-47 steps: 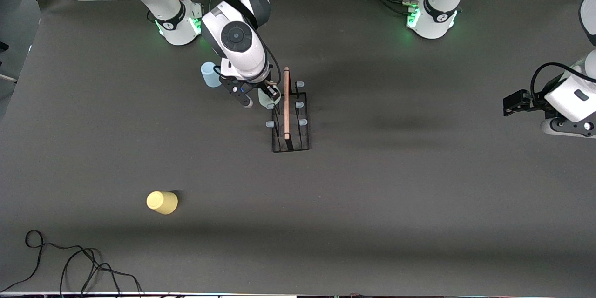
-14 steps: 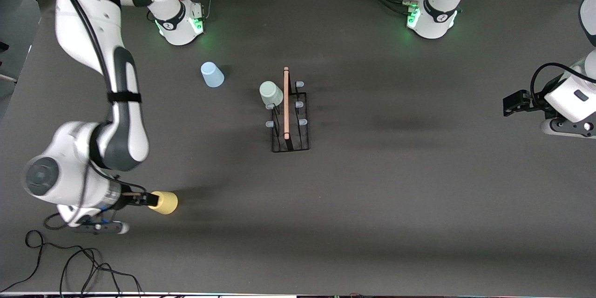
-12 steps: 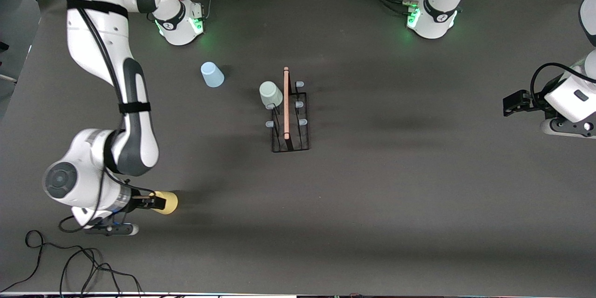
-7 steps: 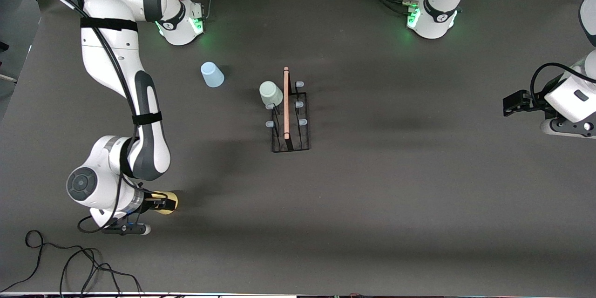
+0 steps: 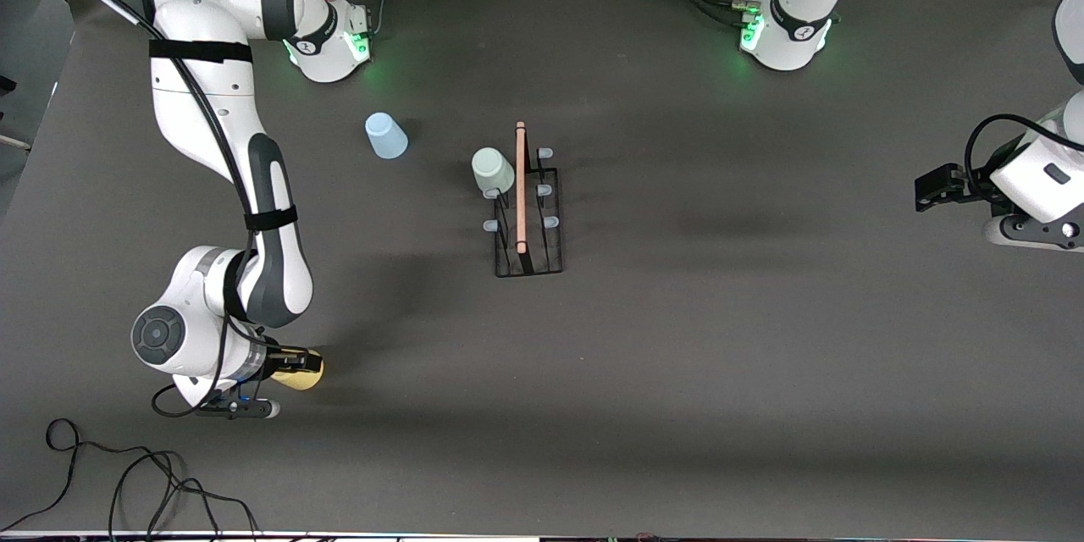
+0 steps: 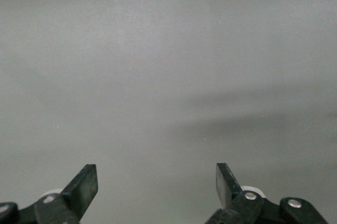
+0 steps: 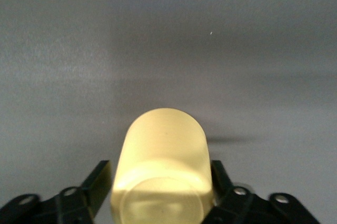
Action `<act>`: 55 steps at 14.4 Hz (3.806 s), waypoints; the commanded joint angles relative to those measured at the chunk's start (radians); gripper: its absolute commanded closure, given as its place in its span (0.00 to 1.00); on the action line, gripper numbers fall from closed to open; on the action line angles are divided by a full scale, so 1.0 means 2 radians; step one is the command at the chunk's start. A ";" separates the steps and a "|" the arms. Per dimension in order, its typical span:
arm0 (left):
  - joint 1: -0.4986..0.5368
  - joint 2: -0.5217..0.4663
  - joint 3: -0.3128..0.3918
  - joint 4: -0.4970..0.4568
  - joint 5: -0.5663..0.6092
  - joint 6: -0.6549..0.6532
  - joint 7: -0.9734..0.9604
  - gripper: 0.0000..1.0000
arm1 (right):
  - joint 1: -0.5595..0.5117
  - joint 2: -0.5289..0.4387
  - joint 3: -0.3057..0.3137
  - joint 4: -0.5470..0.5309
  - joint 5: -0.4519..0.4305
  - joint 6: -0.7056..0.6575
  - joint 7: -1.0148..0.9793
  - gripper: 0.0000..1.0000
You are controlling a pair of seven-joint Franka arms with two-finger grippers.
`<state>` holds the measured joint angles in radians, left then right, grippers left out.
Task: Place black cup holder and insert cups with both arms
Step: 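Close the right gripper around the yellow cup, then lift and carry the yellow cup over the rack with the right gripper, then lower the yellow cup onto a rack peg and open the right gripper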
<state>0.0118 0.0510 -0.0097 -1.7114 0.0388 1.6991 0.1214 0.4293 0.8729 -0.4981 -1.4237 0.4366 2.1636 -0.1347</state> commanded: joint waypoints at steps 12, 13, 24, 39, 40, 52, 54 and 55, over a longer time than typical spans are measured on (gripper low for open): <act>0.000 0.000 -0.001 0.007 0.002 -0.010 -0.006 0.00 | 0.051 -0.254 -0.003 0.028 -0.105 -0.303 0.183 1.00; 0.000 0.000 -0.001 0.007 0.002 -0.010 -0.006 0.00 | 0.069 -0.261 -0.003 0.028 -0.105 -0.312 0.235 1.00; 0.000 0.000 -0.001 0.007 0.002 -0.010 -0.005 0.00 | 0.283 -0.234 0.001 -0.001 -0.089 -0.225 0.695 1.00; 0.000 0.000 -0.001 0.007 0.002 -0.010 -0.005 0.00 | 0.343 -0.204 0.001 -0.181 -0.047 0.003 0.730 1.00; 0.000 0.000 -0.001 0.007 0.002 -0.010 -0.005 0.00 | 0.343 -0.198 0.001 -0.182 -0.036 0.010 0.730 1.00; 0.001 0.000 -0.001 0.007 0.002 -0.010 -0.005 0.00 | 0.308 -0.212 -0.045 0.010 -0.037 -0.226 0.706 0.00; 0.001 0.000 -0.001 0.007 0.002 -0.010 -0.005 0.00 | 0.308 -0.237 -0.065 0.030 -0.041 -0.268 0.638 0.00; 0.001 0.000 -0.001 0.007 0.002 -0.010 -0.005 0.00 | 0.309 -0.255 -0.075 0.027 -0.050 -0.279 0.594 0.00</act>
<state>0.0118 0.0511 -0.0093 -1.7105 0.0388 1.6987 0.1213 1.0488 0.4074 -0.6206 -1.3920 0.3642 1.6663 1.1852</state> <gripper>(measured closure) 0.000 0.000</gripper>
